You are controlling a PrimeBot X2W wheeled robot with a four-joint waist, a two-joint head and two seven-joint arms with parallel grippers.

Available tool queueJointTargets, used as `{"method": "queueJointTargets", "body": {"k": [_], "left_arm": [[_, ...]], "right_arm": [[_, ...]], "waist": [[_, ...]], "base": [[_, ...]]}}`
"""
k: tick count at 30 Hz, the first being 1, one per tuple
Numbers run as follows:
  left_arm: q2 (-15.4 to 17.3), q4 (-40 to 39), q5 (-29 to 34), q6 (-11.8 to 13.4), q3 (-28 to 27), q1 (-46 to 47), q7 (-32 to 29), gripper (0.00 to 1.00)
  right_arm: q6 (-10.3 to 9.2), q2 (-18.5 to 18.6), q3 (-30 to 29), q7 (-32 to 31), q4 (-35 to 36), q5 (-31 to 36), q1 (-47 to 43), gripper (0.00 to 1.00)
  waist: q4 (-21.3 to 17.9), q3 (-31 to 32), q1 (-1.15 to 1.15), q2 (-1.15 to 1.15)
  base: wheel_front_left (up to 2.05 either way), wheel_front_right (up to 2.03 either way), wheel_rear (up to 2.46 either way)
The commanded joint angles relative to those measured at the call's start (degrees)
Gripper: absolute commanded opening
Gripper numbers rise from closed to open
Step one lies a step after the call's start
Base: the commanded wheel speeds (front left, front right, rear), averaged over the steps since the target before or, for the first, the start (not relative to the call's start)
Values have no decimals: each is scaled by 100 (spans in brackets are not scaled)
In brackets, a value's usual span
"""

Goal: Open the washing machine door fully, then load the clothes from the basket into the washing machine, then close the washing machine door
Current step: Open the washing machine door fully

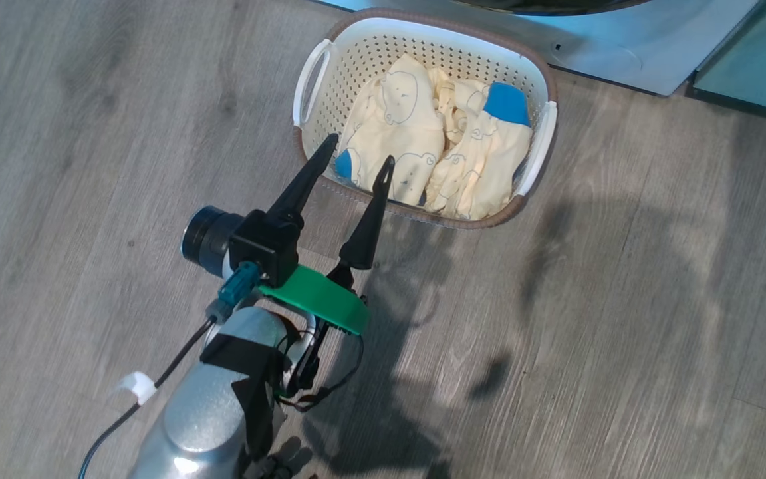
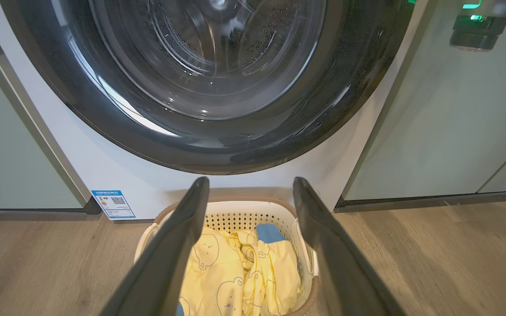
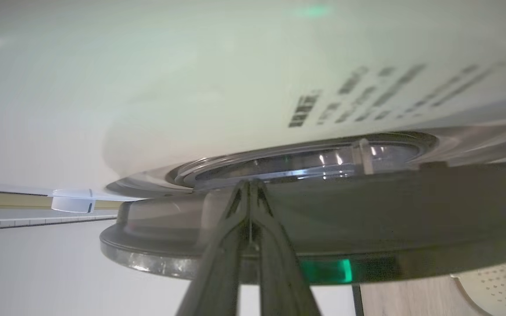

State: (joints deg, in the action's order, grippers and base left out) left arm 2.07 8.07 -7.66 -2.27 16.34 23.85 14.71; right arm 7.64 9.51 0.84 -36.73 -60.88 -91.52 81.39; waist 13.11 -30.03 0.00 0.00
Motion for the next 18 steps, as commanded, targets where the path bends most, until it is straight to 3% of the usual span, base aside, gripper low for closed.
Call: {"method": "queueJointTargets", "body": {"k": [1, 18], "left_arm": [[81, -201, -38, 49, -172, 145, 29, 100], [81, -207, -85, 100, -75, 117, 29, 100]], "right_arm": [[-15, -52, 33, 45, 166, 31, 336, 0], [-15, -146, 161, 59, -284, 197, 573, 0]], "waist": [[15, 3, 0, 0], [103, -43, 0, 0]], "base": [[0, 0, 0], [0, 0, 0]]}}
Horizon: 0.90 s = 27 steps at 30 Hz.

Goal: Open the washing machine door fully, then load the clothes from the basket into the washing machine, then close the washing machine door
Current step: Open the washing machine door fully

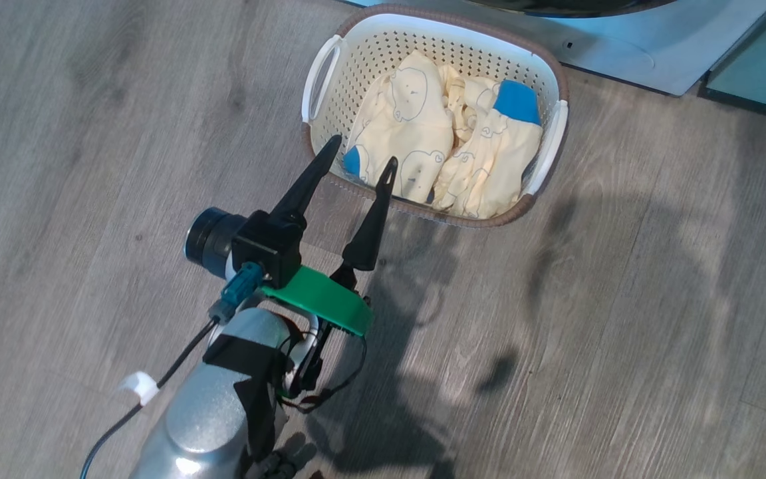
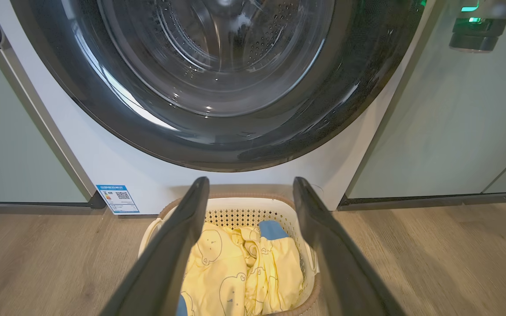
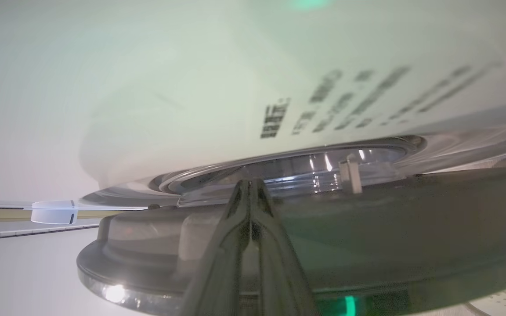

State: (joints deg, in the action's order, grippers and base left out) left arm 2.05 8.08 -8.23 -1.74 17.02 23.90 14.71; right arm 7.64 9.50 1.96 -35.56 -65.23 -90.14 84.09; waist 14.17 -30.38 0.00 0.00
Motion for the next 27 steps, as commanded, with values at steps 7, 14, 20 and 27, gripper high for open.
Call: {"method": "queueJointTargets", "body": {"k": [7, 14, 20, 27], "left_arm": [[83, -225, -30, 64, -147, 137, 29, 100], [83, -216, -25, 66, -162, 158, 29, 100], [83, -197, -23, 70, -160, 164, 29, 100], [83, -164, -12, 75, -186, 149, 29, 100]], "right_arm": [[-15, -150, 64, -176, 166, 65, 298, 0], [-15, -185, 123, -433, 285, 69, 159, 0], [-15, -242, 217, -665, 533, 97, -65, 0], [-15, -324, 283, -981, 887, 45, -466, 0]], "waist": [[-29, -53, 0, 0], [-87, -63, 0, 0], [-130, -46, 0, 0], [-183, 21, 0, 0]], "base": [[0, 0, 0], [0, 0, 0], [0, 0, 0], [0, 0, 0]]}}
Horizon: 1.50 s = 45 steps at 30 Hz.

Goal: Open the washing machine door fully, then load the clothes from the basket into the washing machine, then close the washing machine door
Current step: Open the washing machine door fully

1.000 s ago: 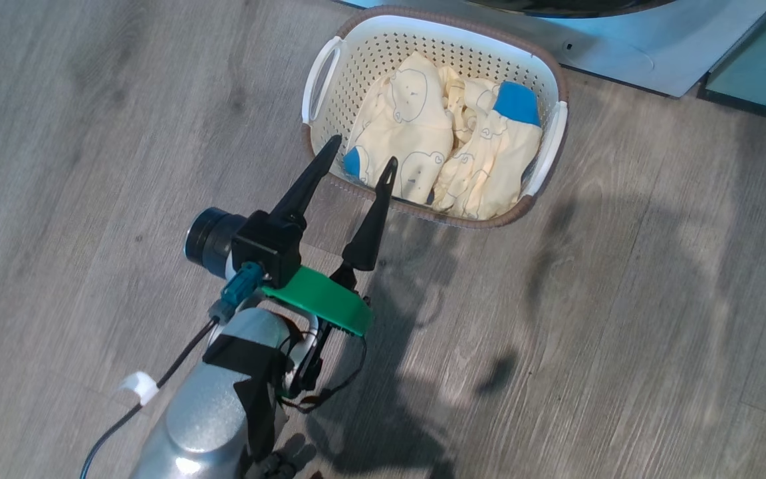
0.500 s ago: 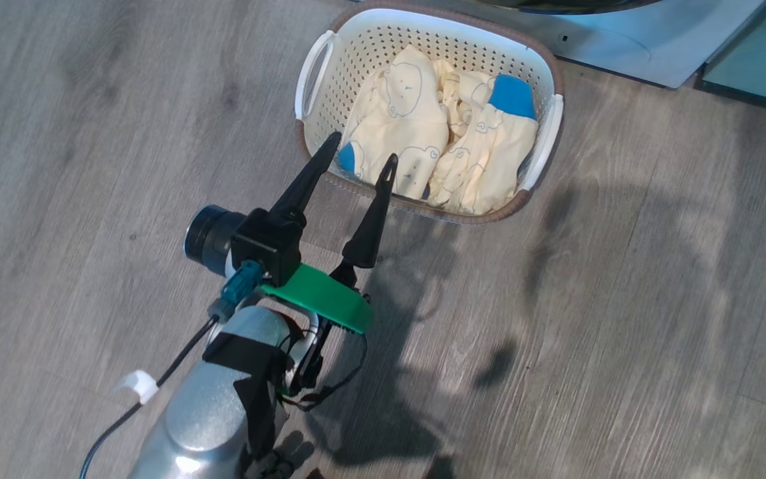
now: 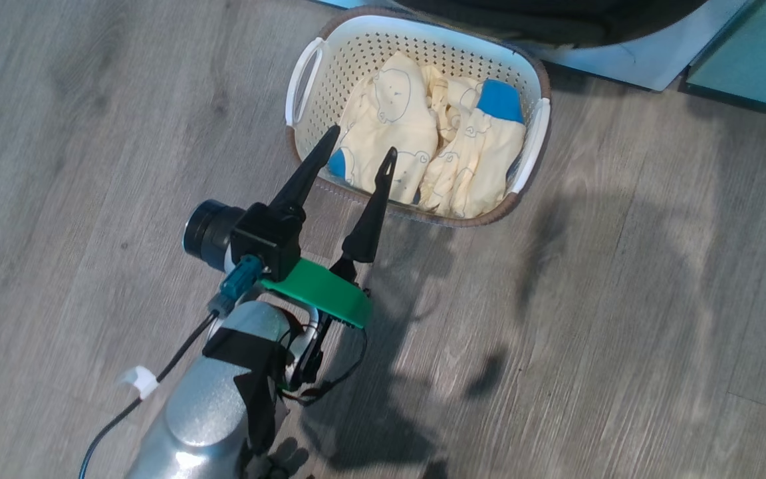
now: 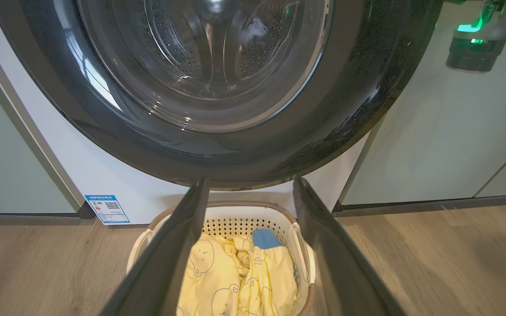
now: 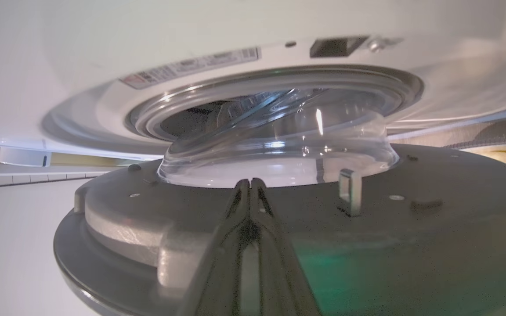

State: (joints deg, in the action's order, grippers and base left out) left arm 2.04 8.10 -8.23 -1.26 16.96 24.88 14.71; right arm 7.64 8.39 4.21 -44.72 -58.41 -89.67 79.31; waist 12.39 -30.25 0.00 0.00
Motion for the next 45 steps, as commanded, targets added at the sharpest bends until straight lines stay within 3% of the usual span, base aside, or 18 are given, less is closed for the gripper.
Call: {"method": "queueJointTargets", "body": {"k": [1, 22, 33, 45], "left_arm": [[84, -163, -10, 26, -185, 43, 29, 100], [84, -29, 43, -7, -301, -222, 29, 100], [84, 113, 99, -86, -433, -526, 29, 100], [84, 212, 98, -109, -416, -756, 29, 100]], "right_arm": [[-15, -229, 72, -117, 266, -13, -58, 0], [-15, -518, 480, -899, 1726, -497, -1717, 0], [-15, -548, 964, -822, 2276, -921, -2647, 0], [-15, -550, 1945, -437, 2584, -1780, -3182, 0]], "waist": [[-16, 23, 0, 0], [-194, 499, 0, 0], [-179, 999, 0, 0], [-121, 1344, 0, 0]], "base": [[0, 0, 0], [0, 0, 0], [0, 0, 0], [0, 0, 0]]}}
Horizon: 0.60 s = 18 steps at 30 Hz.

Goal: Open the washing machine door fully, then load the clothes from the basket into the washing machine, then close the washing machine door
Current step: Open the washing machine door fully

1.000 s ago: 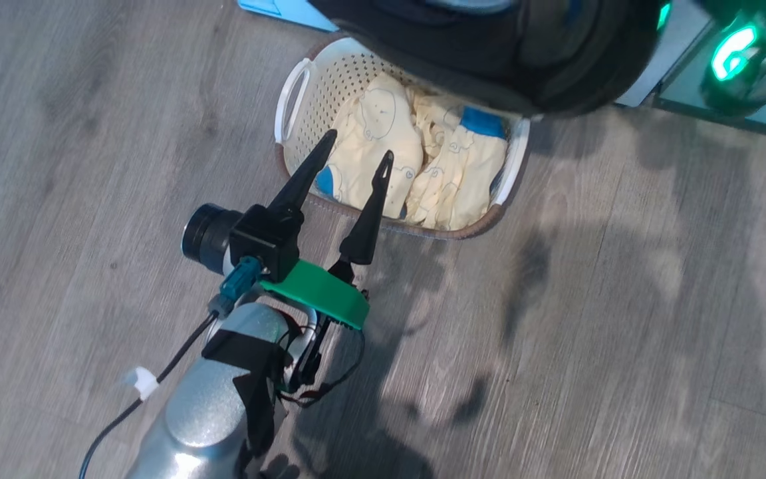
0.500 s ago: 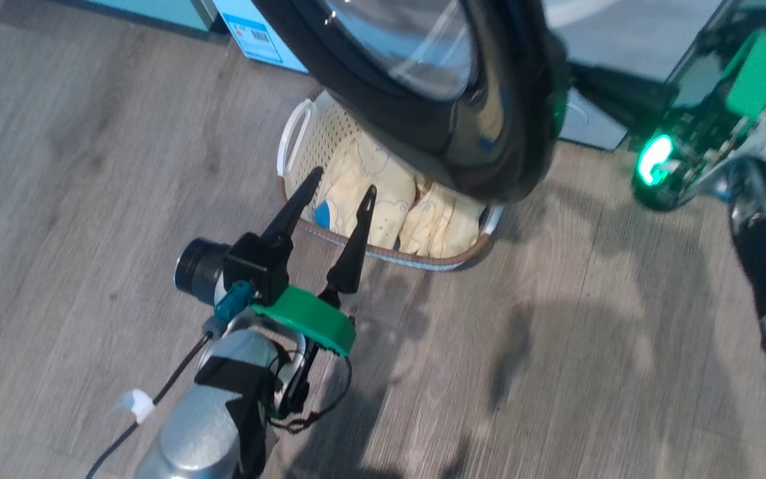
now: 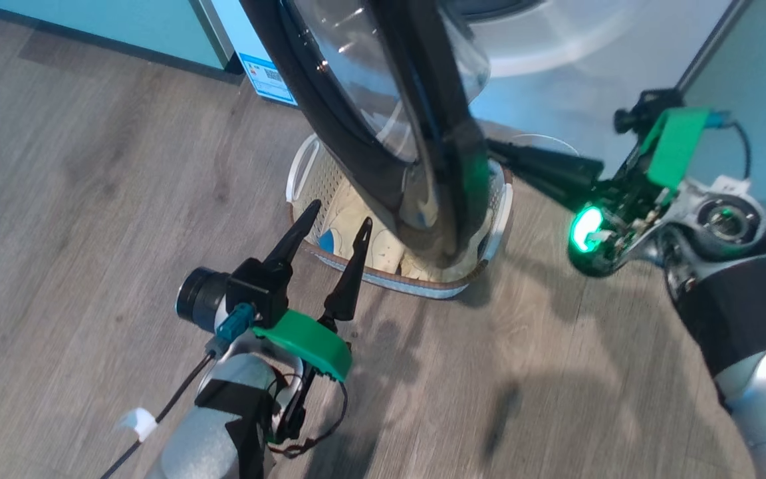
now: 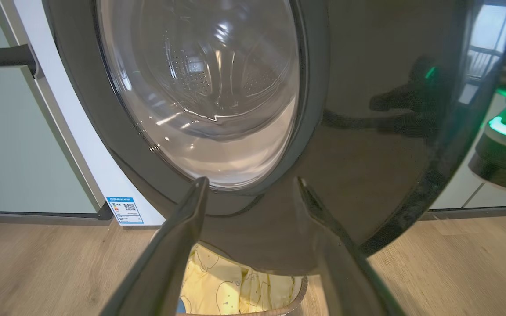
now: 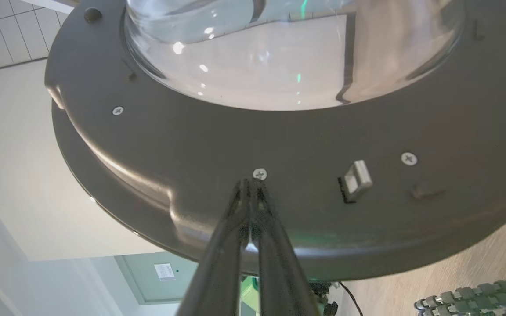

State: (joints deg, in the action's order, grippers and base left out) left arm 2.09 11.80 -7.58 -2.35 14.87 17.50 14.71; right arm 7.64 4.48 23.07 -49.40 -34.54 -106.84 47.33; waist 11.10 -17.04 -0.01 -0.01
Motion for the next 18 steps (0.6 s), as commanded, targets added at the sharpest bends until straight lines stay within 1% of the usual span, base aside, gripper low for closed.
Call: {"method": "queueJointTargets", "body": {"k": [1, 10, 18], "left_arm": [[78, -150, 32, -3, -203, -31, 29, 100], [78, -141, 56, -11, -224, -111, 29, 100], [78, -157, 46, -8, -258, -110, 29, 100]], "right_arm": [[-15, -159, 133, 69, 207, -118, -16, 0], [-15, -159, 580, 346, 274, -482, -139, 0], [-15, -126, 656, 607, 276, -625, -116, 0]], "waist": [[13, 46, 1, 1], [3, 148, 1, 1], [-37, 131, 1, 1]], "base": [[0, 0, 0], [0, 0, 0], [0, 0, 0]]}}
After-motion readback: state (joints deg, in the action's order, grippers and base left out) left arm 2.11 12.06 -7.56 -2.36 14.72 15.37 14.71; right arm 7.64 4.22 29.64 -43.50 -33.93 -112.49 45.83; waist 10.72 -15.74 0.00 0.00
